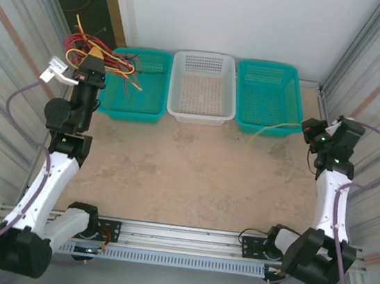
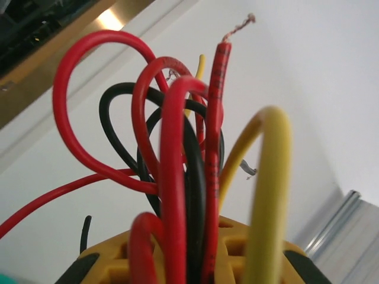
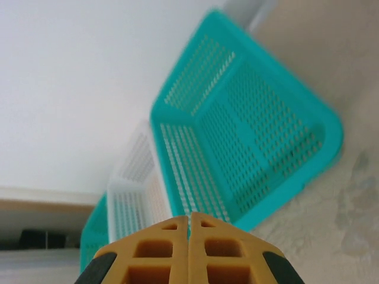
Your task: Untangle the cables
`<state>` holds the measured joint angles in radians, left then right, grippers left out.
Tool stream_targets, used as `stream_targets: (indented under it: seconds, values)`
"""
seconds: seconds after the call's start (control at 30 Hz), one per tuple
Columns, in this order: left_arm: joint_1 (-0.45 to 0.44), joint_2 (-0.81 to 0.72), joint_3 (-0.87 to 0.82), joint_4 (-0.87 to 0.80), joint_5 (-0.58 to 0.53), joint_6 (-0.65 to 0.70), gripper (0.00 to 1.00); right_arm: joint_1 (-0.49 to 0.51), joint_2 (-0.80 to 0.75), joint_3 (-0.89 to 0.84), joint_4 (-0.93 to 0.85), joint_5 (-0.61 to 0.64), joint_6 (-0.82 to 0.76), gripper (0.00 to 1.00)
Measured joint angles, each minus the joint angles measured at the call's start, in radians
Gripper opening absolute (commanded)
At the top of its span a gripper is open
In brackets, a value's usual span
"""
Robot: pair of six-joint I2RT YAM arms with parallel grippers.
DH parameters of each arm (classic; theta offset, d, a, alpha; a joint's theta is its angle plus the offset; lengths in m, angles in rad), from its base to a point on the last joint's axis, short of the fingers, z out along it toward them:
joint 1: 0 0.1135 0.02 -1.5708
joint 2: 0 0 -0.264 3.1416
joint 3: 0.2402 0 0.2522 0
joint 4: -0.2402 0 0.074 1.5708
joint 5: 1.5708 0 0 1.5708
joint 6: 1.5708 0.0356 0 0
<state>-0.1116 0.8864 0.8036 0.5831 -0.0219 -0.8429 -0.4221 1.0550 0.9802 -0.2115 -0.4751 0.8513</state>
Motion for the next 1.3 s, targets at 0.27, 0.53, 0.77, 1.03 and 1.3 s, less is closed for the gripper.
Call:
stream_targets:
  seconds: [0.27,0.53,0.77,1.03,1.3]
  values:
    - [-0.187,0.032,-0.011,-0.316,0.177,0.116,0.0,0.006,-0.035,0.372,-0.085,-0.022,-0.042,0.0]
    - [-0.569,0.251,-0.028,-0.484,0.168,0.232,0.0,0.039,-0.036,0.477,-0.143,-0.018,-0.072,0.0]
    - [-0.615,0.497,0.044,-0.566,0.149,0.24,0.0,0.074,-0.035,0.476,-0.195,-0.008,-0.087,0.0]
    - [-0.662,0.611,0.118,-0.607,0.152,0.257,0.0,0.106,-0.035,0.476,-0.211,0.008,-0.108,0.0]
    - [-0.668,0.612,0.154,-0.602,0.171,0.288,0.0,0.142,-0.035,0.476,-0.211,0.008,-0.131,0.0]
